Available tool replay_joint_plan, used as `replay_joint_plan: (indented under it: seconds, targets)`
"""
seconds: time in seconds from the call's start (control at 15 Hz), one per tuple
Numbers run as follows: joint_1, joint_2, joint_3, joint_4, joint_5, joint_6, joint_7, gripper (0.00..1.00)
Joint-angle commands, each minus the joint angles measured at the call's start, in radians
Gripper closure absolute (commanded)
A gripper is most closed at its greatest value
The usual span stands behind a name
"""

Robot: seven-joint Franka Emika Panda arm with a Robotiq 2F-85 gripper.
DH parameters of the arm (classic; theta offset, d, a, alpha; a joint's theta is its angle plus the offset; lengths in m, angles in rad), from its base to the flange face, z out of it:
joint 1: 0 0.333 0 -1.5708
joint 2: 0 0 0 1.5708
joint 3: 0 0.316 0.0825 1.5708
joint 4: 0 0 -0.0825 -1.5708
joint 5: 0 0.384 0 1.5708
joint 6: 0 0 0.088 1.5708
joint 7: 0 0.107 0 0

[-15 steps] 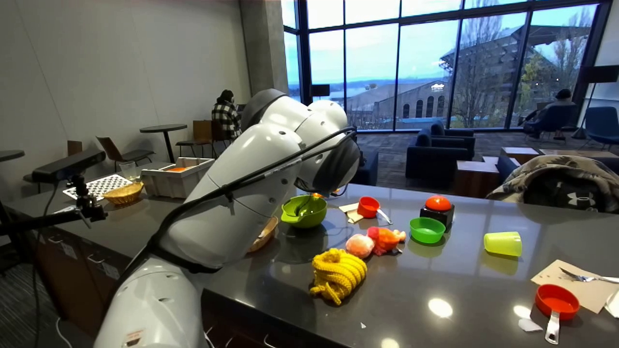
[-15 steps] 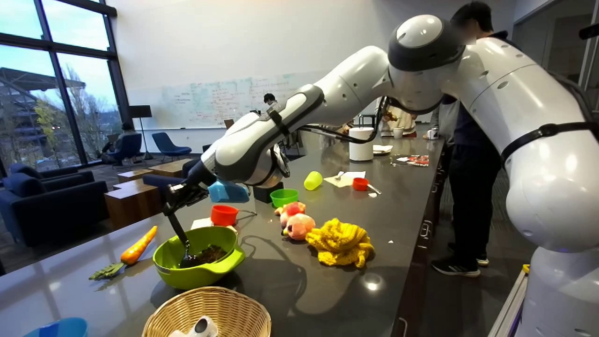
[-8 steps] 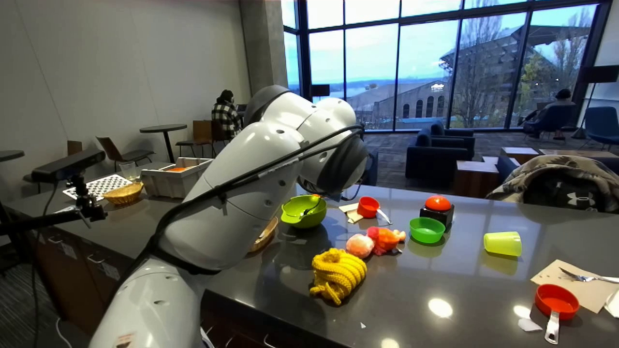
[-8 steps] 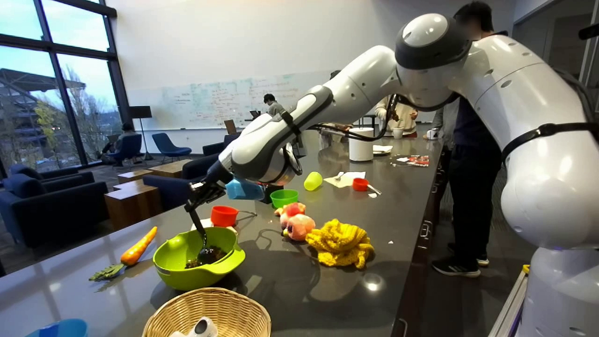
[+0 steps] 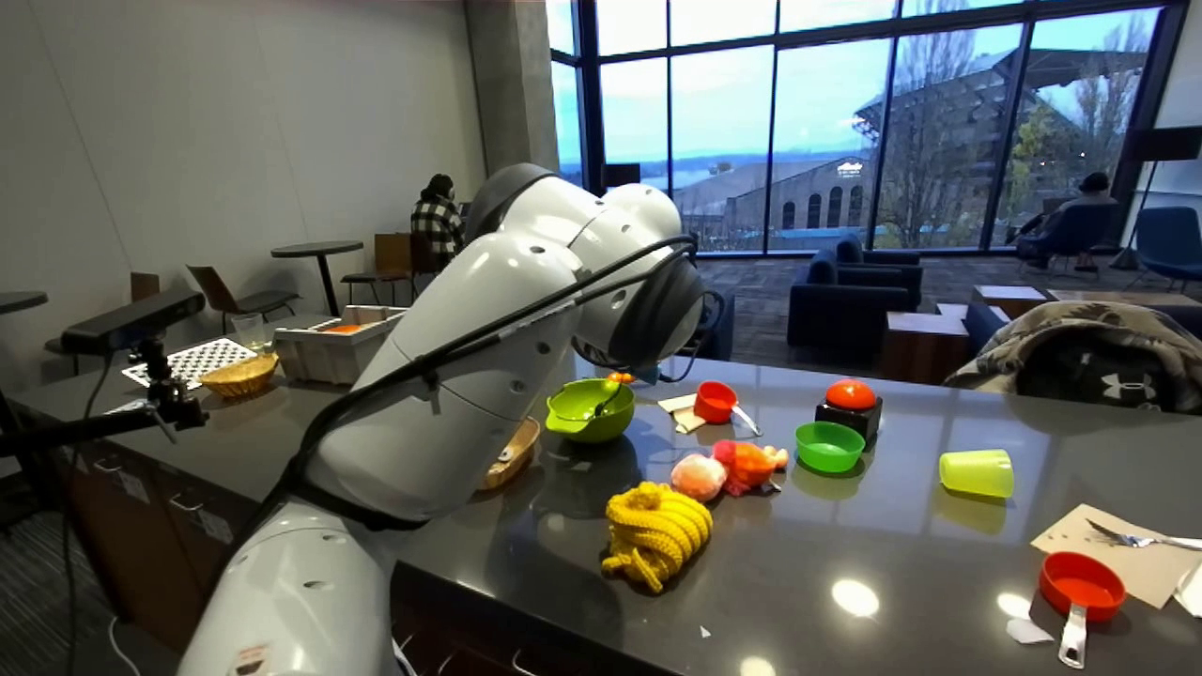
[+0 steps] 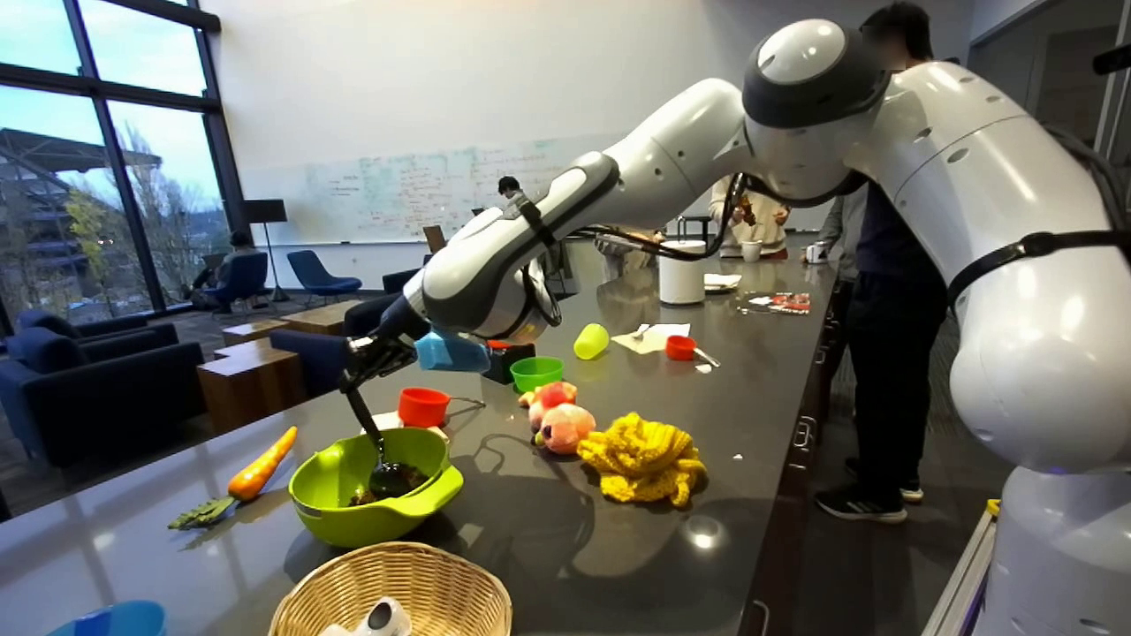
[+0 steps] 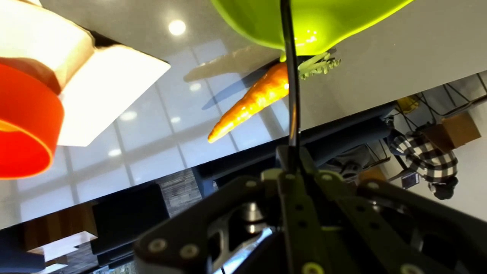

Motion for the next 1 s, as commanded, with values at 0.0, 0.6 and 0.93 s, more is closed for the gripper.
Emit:
replay_joint_plan:
  seconds: [0.0, 0.6, 0.93]
  targets:
    - [0.06, 0.013, -0.036, 0.066, 0.027, -0.004, -0.041, 0.99]
    - [0.113, 0.115, -0.023, 0.167, -0.032, -0.008, -0.077, 0.99]
    - [0.119, 0.094, -0.002, 0.134, -0.019, 0.001, -0.059, 0.99]
